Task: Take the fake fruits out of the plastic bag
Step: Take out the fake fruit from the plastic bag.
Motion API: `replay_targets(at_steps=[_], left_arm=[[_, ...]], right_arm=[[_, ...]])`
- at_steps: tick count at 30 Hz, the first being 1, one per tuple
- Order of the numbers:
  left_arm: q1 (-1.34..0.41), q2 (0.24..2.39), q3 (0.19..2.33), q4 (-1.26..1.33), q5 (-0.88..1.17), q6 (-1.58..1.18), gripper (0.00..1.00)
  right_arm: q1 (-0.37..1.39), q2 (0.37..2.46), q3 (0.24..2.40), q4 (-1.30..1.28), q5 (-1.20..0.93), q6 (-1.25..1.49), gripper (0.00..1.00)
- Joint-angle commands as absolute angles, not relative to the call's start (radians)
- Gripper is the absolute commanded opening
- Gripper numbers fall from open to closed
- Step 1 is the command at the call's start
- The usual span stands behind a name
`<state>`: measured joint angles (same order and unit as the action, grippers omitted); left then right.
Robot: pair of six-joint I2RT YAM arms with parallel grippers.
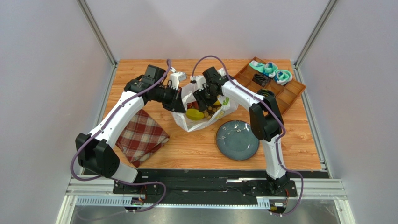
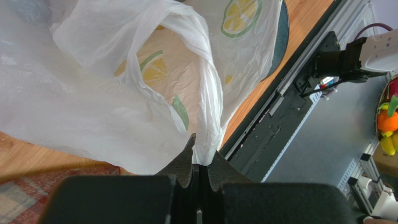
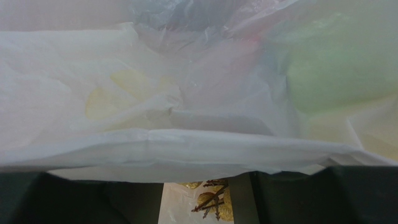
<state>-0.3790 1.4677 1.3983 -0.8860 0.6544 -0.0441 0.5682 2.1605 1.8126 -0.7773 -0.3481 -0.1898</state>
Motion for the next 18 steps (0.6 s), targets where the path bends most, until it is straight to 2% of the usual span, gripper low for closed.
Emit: replay_targets(at_steps=[1, 4, 5, 7, 8, 13, 18], left_arm=[[-0.376, 1.456, 1.424, -0.874, 0.683, -0.035, 0.00], [-0.376, 1.445, 1.408, -0.870, 0.686, -0.031, 0.00], [-0.376, 1.443, 1.399, -0.868, 0.687, -0.031, 0.00], [-0.376, 1.440, 1.393, -0.859, 0.687, -0.035, 0.00], [-0.376, 1.439, 1.391, -0.858, 0.687, -0.035, 0.00], [-0.376, 1.437, 1.411, -0.854, 0.675, -0.035, 0.00], [-0.376, 1.451, 1.443, -0.830, 0.658, -0.069, 0.00]], right_arm=[[0.565, 2.180, 1.882, -0.766, -0.344, -0.152, 0.50], [0.565, 2.186, 1.882, -0.733, -0.336, -0.141, 0.47], [0.565, 2.189, 1.882, -0.726, -0.327, -0.143, 0.36], [0.565, 2.192, 1.884, -0.716, -0.315, -0.146, 0.28], [0.565, 2.189, 1.885, -0.721, -0.290, -0.146, 0.19], [0.555, 2.120, 1.875, -0.761, -0.287, -0.172, 0.00], [0.555, 1.958, 1.838, -0.854, -0.353, -0.224, 0.00]])
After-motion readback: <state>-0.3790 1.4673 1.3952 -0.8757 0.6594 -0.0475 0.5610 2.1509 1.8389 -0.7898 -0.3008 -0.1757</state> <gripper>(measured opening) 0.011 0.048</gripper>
